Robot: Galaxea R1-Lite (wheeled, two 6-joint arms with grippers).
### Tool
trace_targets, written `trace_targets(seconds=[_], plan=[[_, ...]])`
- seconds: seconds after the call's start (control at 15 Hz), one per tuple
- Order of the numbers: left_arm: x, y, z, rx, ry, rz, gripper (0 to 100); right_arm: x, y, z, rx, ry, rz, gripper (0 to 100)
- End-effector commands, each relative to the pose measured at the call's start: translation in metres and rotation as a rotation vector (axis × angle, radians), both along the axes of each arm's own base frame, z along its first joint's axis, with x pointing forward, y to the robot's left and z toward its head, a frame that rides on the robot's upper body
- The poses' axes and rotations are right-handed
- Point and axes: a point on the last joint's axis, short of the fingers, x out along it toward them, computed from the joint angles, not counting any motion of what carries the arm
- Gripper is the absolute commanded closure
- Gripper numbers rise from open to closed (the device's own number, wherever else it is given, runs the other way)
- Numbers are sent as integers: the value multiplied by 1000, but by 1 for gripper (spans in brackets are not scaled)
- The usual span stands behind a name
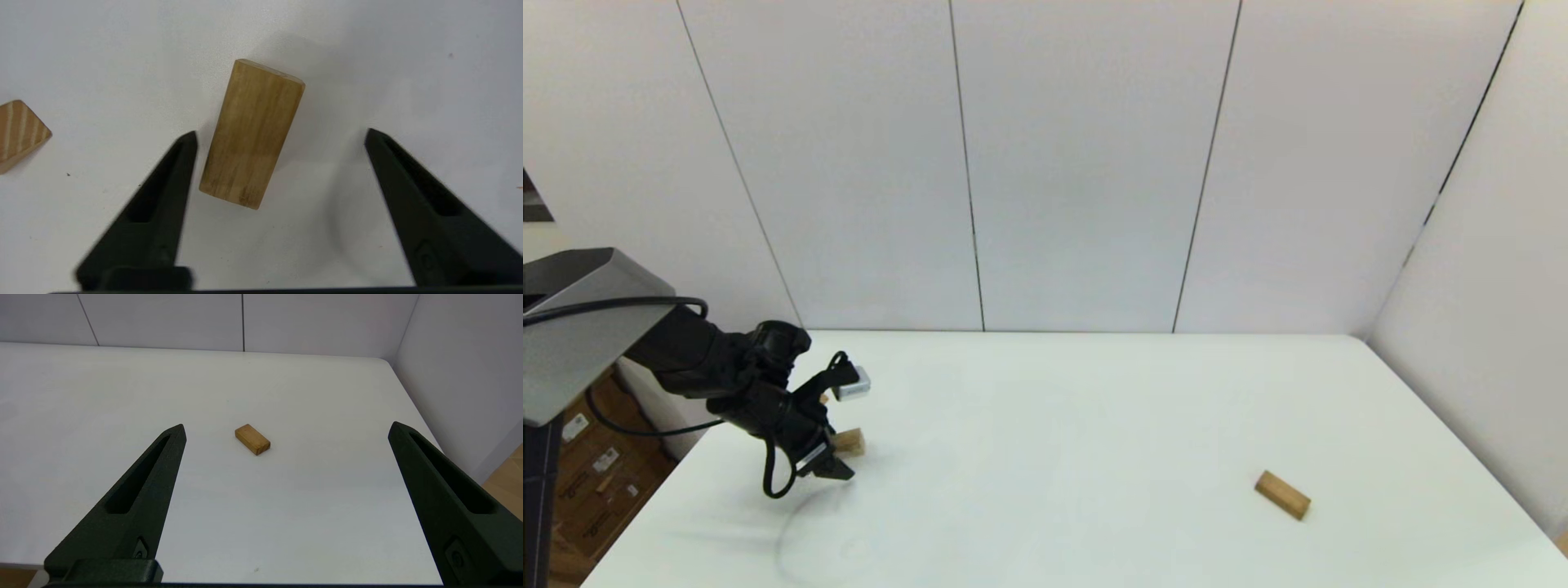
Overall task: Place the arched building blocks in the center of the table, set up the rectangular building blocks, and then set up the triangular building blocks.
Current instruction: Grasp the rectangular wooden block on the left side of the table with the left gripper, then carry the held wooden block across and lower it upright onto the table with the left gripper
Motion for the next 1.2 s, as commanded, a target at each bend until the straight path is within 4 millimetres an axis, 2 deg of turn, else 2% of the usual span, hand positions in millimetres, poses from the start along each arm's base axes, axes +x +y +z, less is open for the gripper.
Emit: trace_targets(seconds=[0.07, 0.53, 0.6, 0.73, 0.87, 1.07, 1.2], plan=[[2, 1, -2, 0, -2, -1, 100, 0, 0, 0, 0, 2, 1, 0], [5, 2, -3, 0, -6, 4, 100, 0, 0, 0, 0, 2, 1, 0], [6, 1, 4, -3, -28, -2, 100, 0, 0, 0, -2, 2, 1, 0], [11, -33, 37, -13, -106, -90, 100, 0, 0, 0, 0, 2, 1, 0], [18, -78, 60, -23, -133, -196, 100, 0, 0, 0, 0, 2, 1, 0], [21, -158, 80, -45, -117, -357, 100, 0, 0, 0, 0, 0, 1, 0], [17, -201, 79, -53, -112, -447, 100, 0, 0, 0, 0, 2, 1, 0]])
